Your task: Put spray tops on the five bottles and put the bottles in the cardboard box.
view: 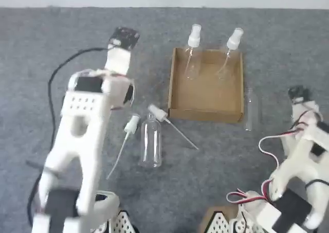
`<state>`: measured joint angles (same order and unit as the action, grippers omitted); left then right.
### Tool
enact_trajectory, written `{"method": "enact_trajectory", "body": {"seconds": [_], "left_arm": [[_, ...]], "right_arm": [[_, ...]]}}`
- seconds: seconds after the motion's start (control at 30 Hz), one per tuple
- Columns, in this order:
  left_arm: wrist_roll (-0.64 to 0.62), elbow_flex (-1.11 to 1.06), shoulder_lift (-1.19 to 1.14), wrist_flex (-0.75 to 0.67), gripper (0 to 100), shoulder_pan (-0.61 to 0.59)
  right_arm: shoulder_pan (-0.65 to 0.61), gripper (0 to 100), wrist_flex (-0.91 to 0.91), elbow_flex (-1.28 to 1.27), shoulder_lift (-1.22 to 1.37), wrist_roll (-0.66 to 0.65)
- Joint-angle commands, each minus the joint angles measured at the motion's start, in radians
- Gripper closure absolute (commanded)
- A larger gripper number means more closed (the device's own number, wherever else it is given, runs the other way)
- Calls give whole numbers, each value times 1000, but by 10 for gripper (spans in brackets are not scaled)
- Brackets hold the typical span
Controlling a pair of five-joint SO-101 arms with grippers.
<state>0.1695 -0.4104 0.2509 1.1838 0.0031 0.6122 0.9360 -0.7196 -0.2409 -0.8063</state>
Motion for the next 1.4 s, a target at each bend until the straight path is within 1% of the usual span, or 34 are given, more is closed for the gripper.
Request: {"method": "enact_trajectory", "body": {"seconds": [0.0, 0.17, 0.27, 0.37, 0.5, 0.63, 0.7, 0.77, 0.87, 0.93, 1.03, 1.2, 1.27, 1.37], "left_arm": [[-34, -166, 299, 9, 990, -3], [-28, -343, 479, 8, 990, -3], [-28, -427, 545, -17, 990, -3], [-28, -510, 585, -71, 990, -3], [-28, -544, 592, -94, 990, -3], [-28, -544, 594, -92, 989, -5], [-28, -545, 594, -92, 989, -5], [-28, -545, 594, -92, 989, -5], [-32, -545, 598, -92, 989, -5], [-32, -544, 601, -91, 989, -5], [-34, -541, 601, -91, 989, -5], [-35, -538, 603, -91, 989, -5], [-35, -527, 606, -87, 989, -6], [-35, -475, 657, -31, 989, -6]], "right_arm": [[-47, 734, 110, 193, 18, 51], [-104, 734, 246, 416, 143, 52], [-97, 734, 283, 511, 271, 17], [-70, 734, 288, 592, 389, 12], [-61, 734, 289, 655, 507, 11], [-59, 739, 286, 664, 572, 14], [-56, 765, 286, 664, 581, 18], [-47, 835, 286, 666, 582, 18], [-44, 937, 295, 689, 556, 18], [-45, 969, 323, 703, 516, 18], [-71, 971, 409, 726, 415, 29], [-171, 975, 469, 700, 166, 132], [-239, 975, 475, 654, 56, 178], [-364, 975, 464, 549, -117, 245]]}}
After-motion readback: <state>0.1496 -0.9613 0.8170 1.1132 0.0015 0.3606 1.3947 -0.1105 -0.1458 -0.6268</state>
